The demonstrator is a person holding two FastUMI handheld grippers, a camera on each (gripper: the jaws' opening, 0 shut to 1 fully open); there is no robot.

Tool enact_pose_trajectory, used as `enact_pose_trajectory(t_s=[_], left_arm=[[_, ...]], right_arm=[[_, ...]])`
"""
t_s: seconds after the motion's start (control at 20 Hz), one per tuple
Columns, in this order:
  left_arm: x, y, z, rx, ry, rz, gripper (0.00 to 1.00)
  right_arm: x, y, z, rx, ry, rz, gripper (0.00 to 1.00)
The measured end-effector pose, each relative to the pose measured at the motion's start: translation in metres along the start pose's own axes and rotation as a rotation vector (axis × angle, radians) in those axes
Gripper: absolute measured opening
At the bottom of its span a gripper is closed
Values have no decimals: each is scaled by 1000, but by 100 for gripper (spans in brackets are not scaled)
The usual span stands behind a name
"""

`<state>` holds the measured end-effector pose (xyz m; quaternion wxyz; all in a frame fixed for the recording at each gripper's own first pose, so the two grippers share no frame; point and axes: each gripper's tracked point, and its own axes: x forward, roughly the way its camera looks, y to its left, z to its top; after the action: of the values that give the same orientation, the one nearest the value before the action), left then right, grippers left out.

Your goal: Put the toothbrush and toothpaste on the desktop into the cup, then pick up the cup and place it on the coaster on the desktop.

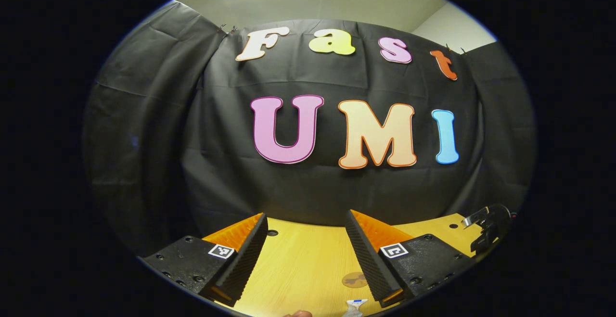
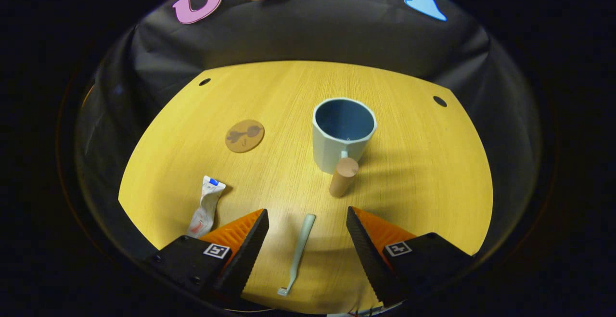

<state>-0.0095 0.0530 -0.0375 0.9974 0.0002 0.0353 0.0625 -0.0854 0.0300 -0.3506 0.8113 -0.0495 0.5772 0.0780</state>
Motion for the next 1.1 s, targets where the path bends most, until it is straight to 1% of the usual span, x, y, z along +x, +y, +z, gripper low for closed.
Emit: enact_pose_trajectory(t_s=[0.1, 0.2, 0.25, 0.4, 0.5, 0.55, 0.6, 0.65, 0.95, 1.05, 1.1], left_arm=[[1, 1, -2, -3, 8, 0, 94], [3, 3, -6, -2, 15, 3, 94], [4, 3, -7, -3, 18, 3, 94], [6, 7, -11, -2, 33, 9, 93], [8, 9, -13, -2, 40, 12, 94], [8, 9, -15, -1, 42, 11, 94], [8, 10, -15, 0, 46, 10, 93], [8, 10, -16, 1, 48, 10, 93], [11, 11, -22, 0, 65, 2, 94], [13, 9, -25, -6, 75, -3, 94], [15, 8, -27, -8, 80, -7, 94]], right_arm=[[9, -1, -11, -17, 55, -2, 100], [15, -1, -17, -24, 84, -7, 97], [18, 1, -20, -24, 98, -3, 98], [28, 0, -29, -51, 137, -13, 96], [33, 0, -35, -65, 173, -15, 98], [36, 1, -38, -62, 192, -12, 96], [37, 1, -42, -58, 209, -12, 98], [39, 1, -43, -53, 220, -13, 97], [42, 2, -46, -66, 245, -9, 98], [43, 4, -46, -89, 251, 3, 94], [41, 5, -45, -95, 252, 6, 85]])
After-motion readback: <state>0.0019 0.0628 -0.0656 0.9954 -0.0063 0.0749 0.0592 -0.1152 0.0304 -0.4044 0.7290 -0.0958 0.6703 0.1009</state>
